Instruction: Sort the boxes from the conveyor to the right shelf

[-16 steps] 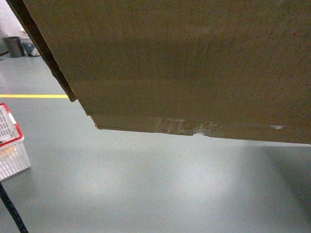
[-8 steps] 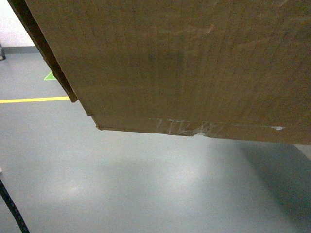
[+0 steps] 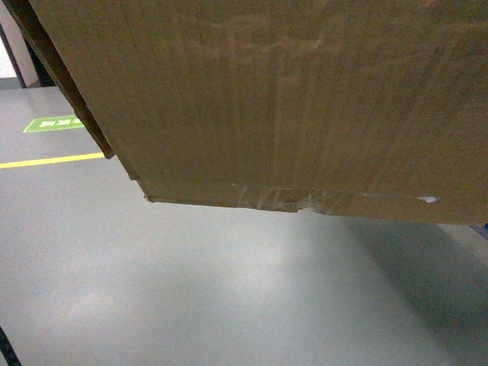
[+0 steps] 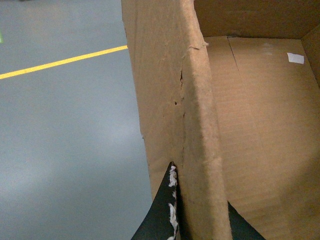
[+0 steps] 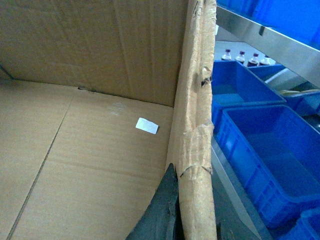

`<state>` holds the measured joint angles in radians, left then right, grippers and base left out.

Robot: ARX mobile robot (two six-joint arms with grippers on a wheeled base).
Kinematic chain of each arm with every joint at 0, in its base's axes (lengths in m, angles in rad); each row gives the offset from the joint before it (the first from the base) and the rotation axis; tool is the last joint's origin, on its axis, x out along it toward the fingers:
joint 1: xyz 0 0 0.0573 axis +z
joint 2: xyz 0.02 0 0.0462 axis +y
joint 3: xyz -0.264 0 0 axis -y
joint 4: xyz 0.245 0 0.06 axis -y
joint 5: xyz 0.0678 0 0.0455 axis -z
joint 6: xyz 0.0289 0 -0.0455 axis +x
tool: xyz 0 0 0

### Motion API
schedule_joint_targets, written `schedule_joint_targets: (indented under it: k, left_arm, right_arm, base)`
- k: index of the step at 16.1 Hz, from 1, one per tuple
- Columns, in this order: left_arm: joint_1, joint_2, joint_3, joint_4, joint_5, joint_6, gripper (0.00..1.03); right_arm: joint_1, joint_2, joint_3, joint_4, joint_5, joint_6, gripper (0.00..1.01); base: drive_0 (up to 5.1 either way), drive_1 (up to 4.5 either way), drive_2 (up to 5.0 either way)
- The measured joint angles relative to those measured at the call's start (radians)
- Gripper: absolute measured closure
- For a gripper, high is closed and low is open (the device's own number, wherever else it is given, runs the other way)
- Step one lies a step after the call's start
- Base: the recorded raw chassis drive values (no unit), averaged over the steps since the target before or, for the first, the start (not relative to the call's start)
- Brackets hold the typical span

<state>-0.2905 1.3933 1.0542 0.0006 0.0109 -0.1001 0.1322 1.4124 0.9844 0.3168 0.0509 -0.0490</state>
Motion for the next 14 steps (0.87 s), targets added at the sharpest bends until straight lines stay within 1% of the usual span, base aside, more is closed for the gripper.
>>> schedule_joint_targets:
  k: [4, 11, 13, 14]
  left_arm:
    - [-0.014, 0.0, 0.0, 0.005, -0.005, 0.002, 0.99]
    - [-0.004, 0.001, 0.0, 0.0, -0.004, 0.002, 0.99]
    - [-0.004, 0.001, 0.0, 0.0, -0.004, 0.002, 0.99]
    - [-0.004, 0.001, 0.0, 0.0, -0.003, 0.002, 0.99]
  right_arm:
    - [-0.01, 0.0, 0.0, -0.002, 0.0, 0.0, 0.97]
    - [-0.002, 0.0, 0.0, -0.001, 0.002, -0.001, 0.97]
    - [-0.002, 0.0, 0.0, -0.002, 0.002, -0.001, 0.97]
    - [-0.001, 0.0, 0.0, -0.002, 0.003, -0.001, 0.97]
  base:
    - [-1.9, -1.94, -1.9]
    - [-1.9, -1.94, -1.9]
    - [-5.2, 0.4, 0.4]
    - [-1.4, -1.42, -1.4]
